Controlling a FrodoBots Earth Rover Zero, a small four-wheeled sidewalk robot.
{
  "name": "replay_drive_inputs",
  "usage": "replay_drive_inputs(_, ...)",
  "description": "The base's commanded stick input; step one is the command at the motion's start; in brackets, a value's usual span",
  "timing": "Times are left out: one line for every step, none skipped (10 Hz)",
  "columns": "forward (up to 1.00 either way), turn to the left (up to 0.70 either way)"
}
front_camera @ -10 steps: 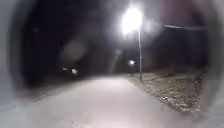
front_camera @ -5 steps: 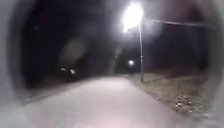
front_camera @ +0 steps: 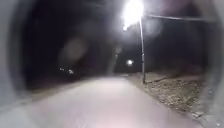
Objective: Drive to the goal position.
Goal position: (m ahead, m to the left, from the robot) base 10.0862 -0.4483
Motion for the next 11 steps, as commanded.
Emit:
replay_drive_inputs(1.0, 0.0)
replay_drive_inputs(1.0, 0.0)
replay_drive_inputs(1.0, 0.0)
replay_drive_inputs(1.0, 0.0)
replay_drive_inputs(1.0, 0.0)
replay_drive_inputs(1.0, 0.0)
replay_drive_inputs(1.0, 0.0)
replay_drive_inputs(1.0, 0.0)
replay_drive_inputs(1.0, 0.0)
replay_drive_inputs(1.0, 0.0)
replay_drive_inputs(1.0, 0.0)
